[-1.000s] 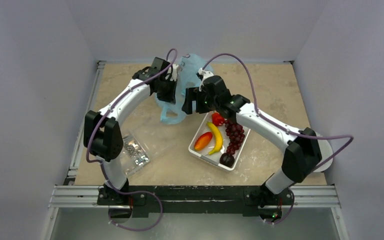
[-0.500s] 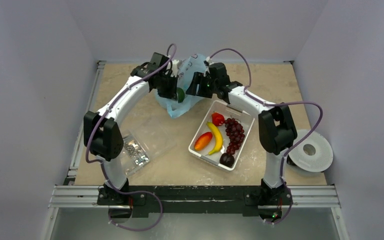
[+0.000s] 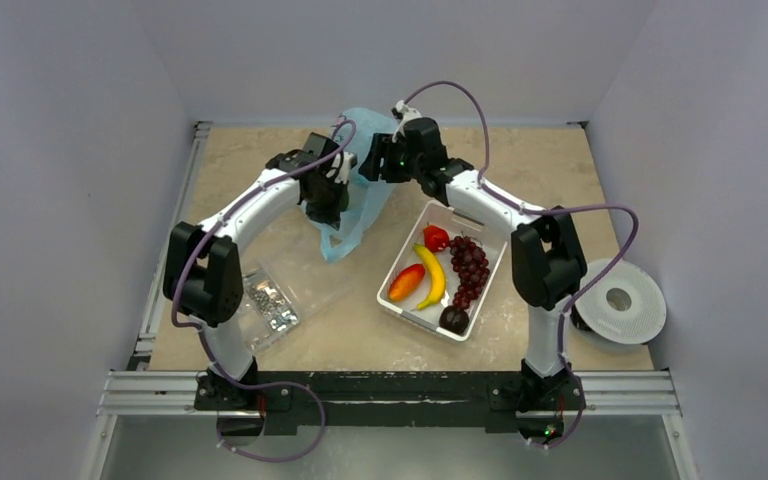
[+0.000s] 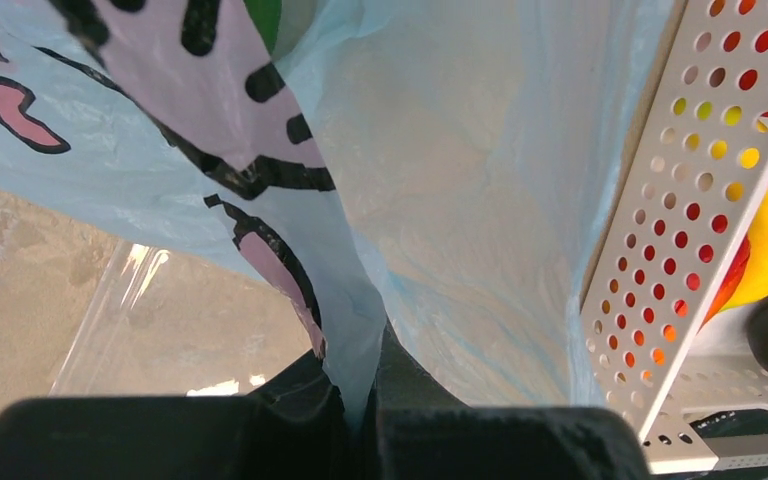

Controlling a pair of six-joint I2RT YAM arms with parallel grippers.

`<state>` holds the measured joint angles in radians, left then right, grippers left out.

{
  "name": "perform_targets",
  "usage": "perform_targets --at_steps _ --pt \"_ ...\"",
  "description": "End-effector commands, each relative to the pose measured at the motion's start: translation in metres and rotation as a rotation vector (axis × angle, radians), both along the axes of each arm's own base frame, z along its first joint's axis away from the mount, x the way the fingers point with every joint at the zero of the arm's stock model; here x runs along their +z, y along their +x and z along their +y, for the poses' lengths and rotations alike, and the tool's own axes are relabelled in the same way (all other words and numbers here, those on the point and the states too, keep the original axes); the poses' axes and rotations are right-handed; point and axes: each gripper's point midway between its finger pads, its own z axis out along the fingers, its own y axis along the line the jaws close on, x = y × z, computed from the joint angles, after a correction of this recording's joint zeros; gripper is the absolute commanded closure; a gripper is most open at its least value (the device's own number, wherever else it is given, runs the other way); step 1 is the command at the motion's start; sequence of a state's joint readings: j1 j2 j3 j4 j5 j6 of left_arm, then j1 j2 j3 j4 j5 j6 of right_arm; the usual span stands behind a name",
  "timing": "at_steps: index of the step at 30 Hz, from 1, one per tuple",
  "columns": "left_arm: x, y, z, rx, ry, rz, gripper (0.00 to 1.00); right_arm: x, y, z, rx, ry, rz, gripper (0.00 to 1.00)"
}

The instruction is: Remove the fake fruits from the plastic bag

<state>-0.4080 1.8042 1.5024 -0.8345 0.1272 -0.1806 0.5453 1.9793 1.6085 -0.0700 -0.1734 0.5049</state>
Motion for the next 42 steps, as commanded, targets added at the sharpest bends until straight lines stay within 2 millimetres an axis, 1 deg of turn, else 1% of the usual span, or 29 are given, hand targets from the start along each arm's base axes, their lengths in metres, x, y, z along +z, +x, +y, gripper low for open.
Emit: perform_targets --at_steps 1,2,4,7,10,14,17,19,21,23,25,26,27,28,31,33,36,39,42 --pt "0.017 0.011 0.001 -0.002 -0.009 -0.108 1.00 0.045 -0.001 0.010 0.020 -0.003 -0.177 0.42" --pt "0.017 0.011 0.001 0.000 -0.009 -0.111 1.00 0.045 0.000 0.013 0.031 0.005 -0.177 0.42" --pt "0.019 0.012 0.001 0.000 -0.010 -0.119 1.00 0.039 0.004 0.019 0.026 0.009 -0.155 0.43" --pt "0.018 0.012 0.006 0.007 0.010 -0.130 1.00 0.035 0.003 0.022 0.026 0.018 -0.153 0.48" --pt "0.015 0.012 0.006 0.009 0.014 -0.126 1.00 0.046 -0.001 0.018 0.003 0.038 -0.179 0.49" --pt "0.018 0.015 0.002 0.015 -0.004 -0.124 1.00 0.071 -0.006 0.019 0.007 0.081 -0.185 0.46" --pt "0.018 0.017 0.002 0.024 -0.007 -0.129 1.00 0.083 0.000 0.006 -0.044 0.129 -0.133 0.43" --pt "0.018 0.016 0.002 0.027 -0.006 -0.128 1.00 0.088 -0.001 -0.004 -0.069 0.142 -0.115 0.43" --pt "0.020 0.016 0.003 0.029 -0.008 -0.133 1.00 0.094 -0.004 -0.009 -0.079 0.143 -0.122 0.40" --pt "0.022 0.016 0.002 0.030 -0.014 -0.141 1.00 0.098 -0.008 -0.008 -0.065 0.162 -0.132 0.38" --pt "0.024 0.017 0.002 0.032 -0.019 -0.148 1.00 0.102 -0.003 -0.001 -0.050 0.186 -0.143 0.39" --pt "0.024 0.017 0.002 0.033 -0.020 -0.148 1.00 0.095 0.000 0.004 -0.037 0.180 -0.126 0.40" --pt "0.025 0.017 0.002 0.032 -0.020 -0.149 1.00 0.095 0.004 0.010 -0.021 0.192 -0.121 0.42" --pt "0.026 0.017 0.002 0.032 -0.020 -0.150 1.00 0.089 0.006 0.017 -0.002 0.204 -0.105 0.45" --pt "0.027 0.016 0.003 0.035 -0.016 -0.160 1.00 0.058 0.015 0.033 0.008 0.228 -0.041 0.55" --pt "0.027 0.015 0.004 0.038 -0.015 -0.160 1.00 0.041 0.018 0.038 0.010 0.224 -0.013 0.59" --pt "0.029 0.015 0.001 0.031 -0.032 -0.154 1.00 0.023 0.017 0.044 0.009 0.231 -0.006 0.65" --pt "0.032 0.016 -0.005 0.023 -0.060 -0.154 1.00 0.003 0.017 0.052 0.008 0.208 0.000 0.65" --pt "0.029 0.014 -0.006 0.022 -0.057 -0.137 1.00 -0.015 0.016 0.066 0.032 0.189 0.011 0.62"
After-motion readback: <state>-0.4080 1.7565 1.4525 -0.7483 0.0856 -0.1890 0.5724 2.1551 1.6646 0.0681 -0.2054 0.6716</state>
